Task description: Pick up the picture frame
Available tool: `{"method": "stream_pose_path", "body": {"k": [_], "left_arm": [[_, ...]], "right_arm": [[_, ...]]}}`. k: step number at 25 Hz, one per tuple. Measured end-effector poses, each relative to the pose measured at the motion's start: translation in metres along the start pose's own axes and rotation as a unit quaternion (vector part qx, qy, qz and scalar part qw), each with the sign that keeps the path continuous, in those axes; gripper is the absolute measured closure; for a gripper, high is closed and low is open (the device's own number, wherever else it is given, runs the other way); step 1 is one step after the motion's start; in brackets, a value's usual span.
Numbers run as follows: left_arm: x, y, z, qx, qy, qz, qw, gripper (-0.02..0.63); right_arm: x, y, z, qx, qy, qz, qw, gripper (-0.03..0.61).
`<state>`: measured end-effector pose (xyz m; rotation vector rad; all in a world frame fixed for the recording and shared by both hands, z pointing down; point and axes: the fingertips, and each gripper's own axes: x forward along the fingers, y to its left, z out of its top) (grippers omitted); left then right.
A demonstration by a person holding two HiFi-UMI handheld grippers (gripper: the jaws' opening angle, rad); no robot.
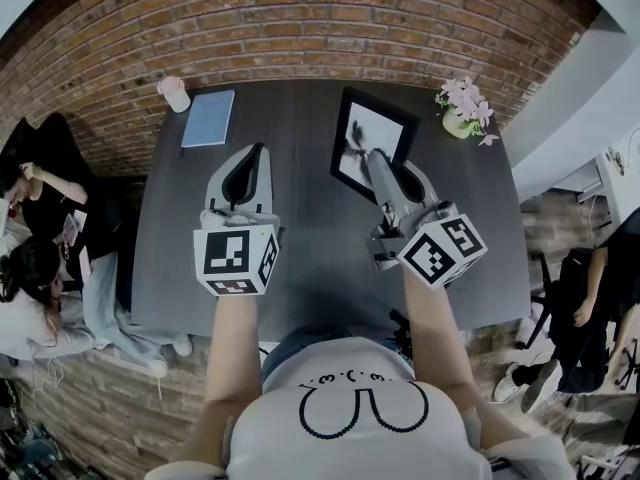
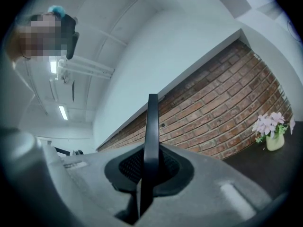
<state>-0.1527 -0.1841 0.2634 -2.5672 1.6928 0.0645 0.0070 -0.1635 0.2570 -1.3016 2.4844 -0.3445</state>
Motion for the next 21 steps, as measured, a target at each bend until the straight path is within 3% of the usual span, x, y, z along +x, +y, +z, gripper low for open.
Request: {"method": "stream_pose_path", "body": {"k": [21], "left_arm": [[-0.0002,0.0013,0.0093,0.003,-0.012,-0.003,0.9999,0.615]], "right_arm": [[-0.0003,-0.0005,-0.0027,-0.002,0.001,-0.006,1.000,0.561]]}}
